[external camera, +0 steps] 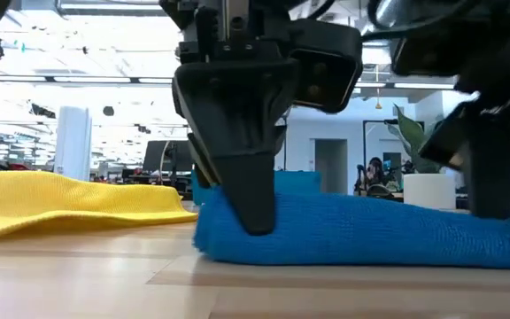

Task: Roll microfiber towels into tight, uniform cylinder then place into a basket
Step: Roll the blue microfiber cloth

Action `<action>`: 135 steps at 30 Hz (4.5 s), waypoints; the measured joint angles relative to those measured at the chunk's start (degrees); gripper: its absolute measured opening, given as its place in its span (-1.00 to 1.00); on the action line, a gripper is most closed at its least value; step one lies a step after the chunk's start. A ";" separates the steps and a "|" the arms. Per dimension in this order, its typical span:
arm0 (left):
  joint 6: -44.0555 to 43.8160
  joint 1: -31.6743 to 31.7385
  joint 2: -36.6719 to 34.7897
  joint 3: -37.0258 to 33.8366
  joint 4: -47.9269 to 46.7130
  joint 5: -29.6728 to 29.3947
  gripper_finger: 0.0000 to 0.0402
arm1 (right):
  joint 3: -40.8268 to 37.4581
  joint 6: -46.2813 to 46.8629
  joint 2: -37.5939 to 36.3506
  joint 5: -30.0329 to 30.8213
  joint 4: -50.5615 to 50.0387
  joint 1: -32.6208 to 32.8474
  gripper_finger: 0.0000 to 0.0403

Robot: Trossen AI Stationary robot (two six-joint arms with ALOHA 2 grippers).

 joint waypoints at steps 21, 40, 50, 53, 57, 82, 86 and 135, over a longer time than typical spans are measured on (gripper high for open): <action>0.56 0.63 0.02 -0.03 0.42 1.77 -0.91 | 0.09 -34.39 1.06 24.32 4.81 11.96 -0.10; 0.54 0.65 -0.06 0.06 0.75 1.74 -0.91 | 0.31 -33.93 7.91 30.27 7.16 9.22 -0.14; 0.54 0.69 -0.09 0.06 0.47 2.25 -0.91 | 0.44 -22.30 7.63 25.66 5.27 4.80 -0.48; 0.60 0.69 -0.11 0.06 0.39 2.32 -0.91 | 0.48 -18.80 7.53 23.29 4.33 3.69 -0.75; 0.54 0.69 -0.19 0.13 -1.25 1.83 -0.91 | 0.49 -14.49 7.48 20.15 4.84 3.10 -0.87; 3.84 -0.91 -0.30 2.78 -7.68 -5.27 -0.31 | 0.26 7.25 7.41 10.48 9.47 3.67 -0.87; 4.21 -2.93 -1.83 3.07 -11.40 -13.21 -0.31 | 0.26 8.40 7.41 10.33 9.57 3.67 -0.85; 7.53 -11.15 -4.74 -10.43 11.09 -32.50 -0.31 | 0.14 16.26 7.50 -1.01 13.48 -0.95 -0.85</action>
